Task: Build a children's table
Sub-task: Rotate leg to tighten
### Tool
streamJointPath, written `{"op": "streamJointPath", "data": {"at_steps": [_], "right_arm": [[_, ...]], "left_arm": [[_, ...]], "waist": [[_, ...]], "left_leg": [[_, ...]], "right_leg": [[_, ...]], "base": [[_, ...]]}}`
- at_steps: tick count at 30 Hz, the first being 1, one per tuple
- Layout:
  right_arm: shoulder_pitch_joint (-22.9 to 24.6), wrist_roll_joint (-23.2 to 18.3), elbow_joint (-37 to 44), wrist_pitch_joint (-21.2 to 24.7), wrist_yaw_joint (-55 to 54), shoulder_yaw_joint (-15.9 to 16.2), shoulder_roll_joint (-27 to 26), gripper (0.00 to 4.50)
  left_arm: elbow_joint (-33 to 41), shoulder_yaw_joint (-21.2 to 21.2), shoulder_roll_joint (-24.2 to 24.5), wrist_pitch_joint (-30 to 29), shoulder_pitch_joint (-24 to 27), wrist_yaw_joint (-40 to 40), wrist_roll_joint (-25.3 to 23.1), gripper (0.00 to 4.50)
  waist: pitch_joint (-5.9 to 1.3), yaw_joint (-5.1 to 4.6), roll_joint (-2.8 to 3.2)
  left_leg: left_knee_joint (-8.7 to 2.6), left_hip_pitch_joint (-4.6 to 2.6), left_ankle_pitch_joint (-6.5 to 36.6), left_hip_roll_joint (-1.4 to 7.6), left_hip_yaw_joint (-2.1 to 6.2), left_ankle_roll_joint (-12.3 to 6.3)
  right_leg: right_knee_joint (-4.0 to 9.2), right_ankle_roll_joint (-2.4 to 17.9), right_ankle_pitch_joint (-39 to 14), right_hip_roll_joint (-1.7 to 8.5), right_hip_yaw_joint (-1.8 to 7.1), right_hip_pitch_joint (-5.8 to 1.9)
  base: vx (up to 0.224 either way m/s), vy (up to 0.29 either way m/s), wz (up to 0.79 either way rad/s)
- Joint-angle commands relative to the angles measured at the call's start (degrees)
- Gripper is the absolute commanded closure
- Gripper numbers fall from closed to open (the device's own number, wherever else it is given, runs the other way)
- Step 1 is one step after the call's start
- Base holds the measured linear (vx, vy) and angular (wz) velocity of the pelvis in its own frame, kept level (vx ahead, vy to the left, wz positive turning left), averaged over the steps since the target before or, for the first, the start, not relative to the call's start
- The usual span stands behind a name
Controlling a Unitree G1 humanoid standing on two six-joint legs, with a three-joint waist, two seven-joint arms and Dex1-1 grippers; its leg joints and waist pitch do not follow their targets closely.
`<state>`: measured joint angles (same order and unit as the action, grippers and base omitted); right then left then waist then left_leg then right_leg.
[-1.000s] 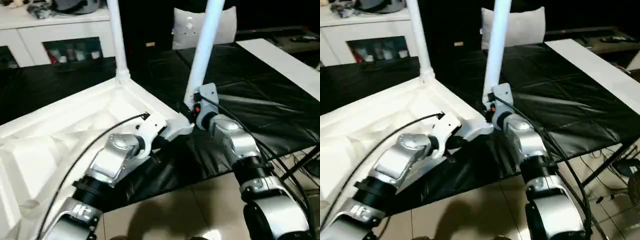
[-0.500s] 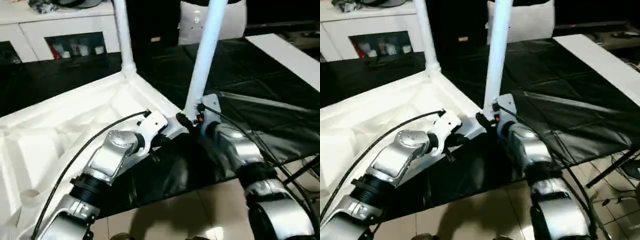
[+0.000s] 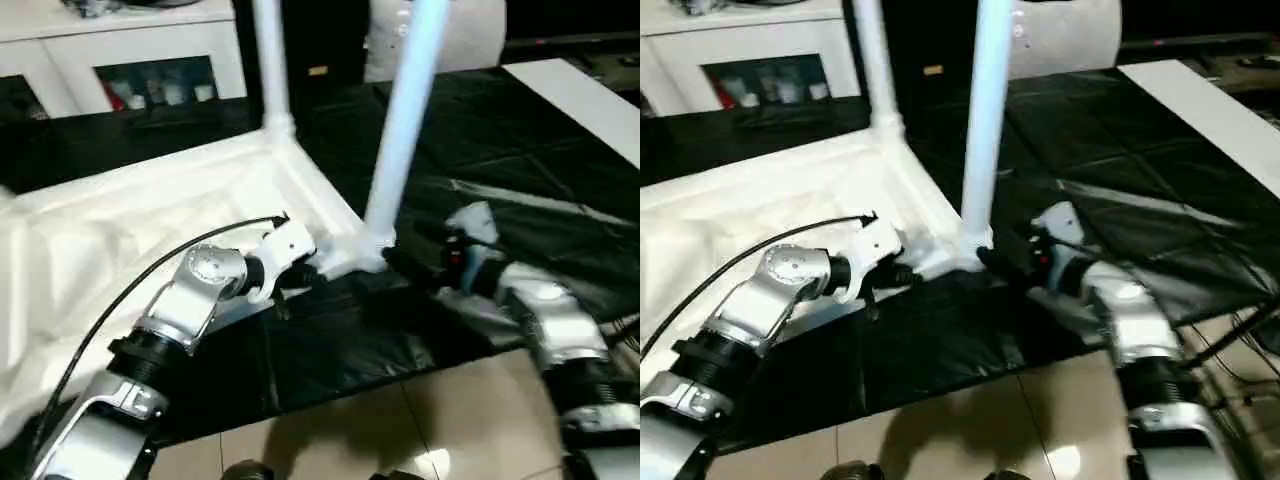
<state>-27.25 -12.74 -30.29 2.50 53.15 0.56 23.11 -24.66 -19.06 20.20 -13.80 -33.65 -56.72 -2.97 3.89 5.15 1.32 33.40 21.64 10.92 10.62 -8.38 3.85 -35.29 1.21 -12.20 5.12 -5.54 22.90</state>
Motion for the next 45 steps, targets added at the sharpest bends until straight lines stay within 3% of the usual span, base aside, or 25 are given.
{"op": "streamJointPath", "data": {"at_steps": [1,6,7,9,10,18,24,30,35,38,39,41,43,45], "right_arm": [[0.7,-0.5,1.9,-0.8,3.7,1.3,1.1,0.09],[1.6,0.4,4.5,-1.7,13.6,5.2,5.0,0.09],[1.6,0.7,4.7,-1.4,15.0,5.9,5.5,0.09],[1.0,1.2,4.3,-1.2,17.5,7.4,6.2,0.09],[0.9,1.2,4.2,-1.2,17.7,7.5,6.2,0.34],[-0.3,0.1,3.2,0.9,22.8,9.3,6.7,1.00],[0.3,-0.7,4.1,2.9,26.1,10.0,7.4,1.62],[1.4,-1.2,4.5,4.4,27.8,10.1,7.4,1.77],[2.2,-4.2,5.7,8.3,26.5,8.6,5.3,1.78],[2.3,-4.6,6.9,13.5,20.0,7.6,2.1,1.80],[2.1,-3.5,6.9,14.4,16.4,7.5,0.8,1.80],[1.2,-1.1,6.0,16.8,6.8,6.6,-3.0,1.80],[-0.3,-0.2,3.7,17.9,-3.5,4.4,-8.2,1.81],[-0.9,0.7,2.7,17.8,-7.8,3.9,-10.1,1.81]], "left_arm": [[-0.9,-3.6,0.7,3.1,0.1,-4.0,-0.6,4.50],[-2.2,-5.4,2.0,7.9,-0.5,-8.7,-1.2,4.50],[-2.2,-5.7,2.3,8.8,-0.6,-10.1,-1.1,4.50],[-1.6,-6.6,2.8,10.6,-0.7,-13.1,-0.8,4.50],[-1.5,-6.7,2.9,10.8,-0.8,-13.4,-0.8,4.50],[-1.0,-8.3,3.2,13.1,-1.1,-17.0,-1.0,4.50],[-1.5,-8.1,3.1,13.7,-1.2,-18.0,-0.8,4.50],[-1.8,-8.0,3.3,13.6,-0.9,-18.9,-0.1,4.50],[-0.5,-6.8,2.7,10.3,0.0,-18.2,1.2,4.50],[1.3,-4.9,1.0,4.6,0.6,-15.3,2.7,4.50],[2.1,-4.3,0.5,2.2,0.7,-13.8,3.0,4.50],[3.6,-2.6,-1.4,-2.8,0.8,-9.7,3.6,4.50],[4.4,-0.3,-5.0,-7.9,0.4,-3.0,3.8,4.50],[4.5,0.8,-6.8,-10.1,0.1,0.2,3.8,4.50]], "waist": [[-4.10,-0.15,-0.03],[-4.18,0.48,0.01],[-4.28,0.51,-0.48],[-4.26,0.71,-0.51],[-4.27,0.87,-0.48],[-4.26,1.75,-0.52],[-4.58,2.16,-0.70],[-4.93,2.65,-0.82],[-4.91,2.79,-0.74],[-4.68,2.57,-0.71],[-4.31,2.40,-0.53],[-4.03,1.78,-0.48],[-3.67,0.52,-0.58],[-3.62,-0.40,-0.80]], "left_leg": [[-2.67,-0.54,0.7,2.53,-0.13,-10.01],[-2.59,-0.43,2.4,2.78,-0.19,-9.23],[-2.59,-0.46,2.5,2.81,-0.29,-9.07],[-2.60,-0.44,2.9,2.82,-0.36,-8.67],[-2.60,-0.52,3.3,2.87,-0.40,-8.36],[-2.64,-0.50,5.2,2.98,-0.69,-6.52],[-2.38,-0.41,4.0,2.87,-0.76,-6.68],[-2.11,-0.35,2.3,2.80,-0.79,-7.09],[-2.09,-0.35,2.5,2.85,-0.77,-6.99],[-2.41,-0.36,4.0,2.87,-0.76,-5.66],[-2.62,-0.39,4.8,2.91,-0.77,-5.07],[-3.08,-0.33,7.1,2.74,-0.68,-3.02],[-3.50,-0.15,9.4,2.52,-0.56,-0.77],[-3.59,-0.22,11.3,2.28,-0.51,0.22]], "right_leg": [[3.02,17.4,5.8,3.52,3.11,-3.76],[2.88,17.1,4.6,3.51,2.98,-3.80],[2.90,17.1,4.4,3.64,3.06,-3.79],[2.92,17.0,3.1,3.71,3.06,-3.71],[2.92,16.9,2.1,3.69,3.06,-3.64],[2.91,15.9,-0.9,3.84,3.23,-3.39],[2.75,15.5,-0.2,3.82,3.21,-3.46],[2.43,15.4,1.2,3.76,3.12,-3.50],[2.39,15.5,0.8,3.74,3.11,-3.41],[2.75,14.9,-2.7,3.75,3.05,-3.36],[2.96,14.6,-4.2,3.75,3.11,-3.16],[3.50,13.3,-8.8,3.73,3.10,-3.21],[4.02,11.7,-13.9,3.88,3.04,-3.31],[4.63,10.2,-17.9,3.83,2.94,-3.38]], "base": [[0.000,0.000,0.00],[0.000,0.000,0.00],[0.000,0.000,0.00],[0.000,0.000,0.00],[0.000,0.000,0.00],[0.000,0.000,0.00],[0.000,0.000,0.00],[0.000,0.000,0.00],[0.000,0.000,0.00],[0.000,0.000,0.00],[0.000,0.000,0.00],[0.000,0.000,0.00],[0.000,0.000,0.00],[0.000,0.000,0.00]]}}
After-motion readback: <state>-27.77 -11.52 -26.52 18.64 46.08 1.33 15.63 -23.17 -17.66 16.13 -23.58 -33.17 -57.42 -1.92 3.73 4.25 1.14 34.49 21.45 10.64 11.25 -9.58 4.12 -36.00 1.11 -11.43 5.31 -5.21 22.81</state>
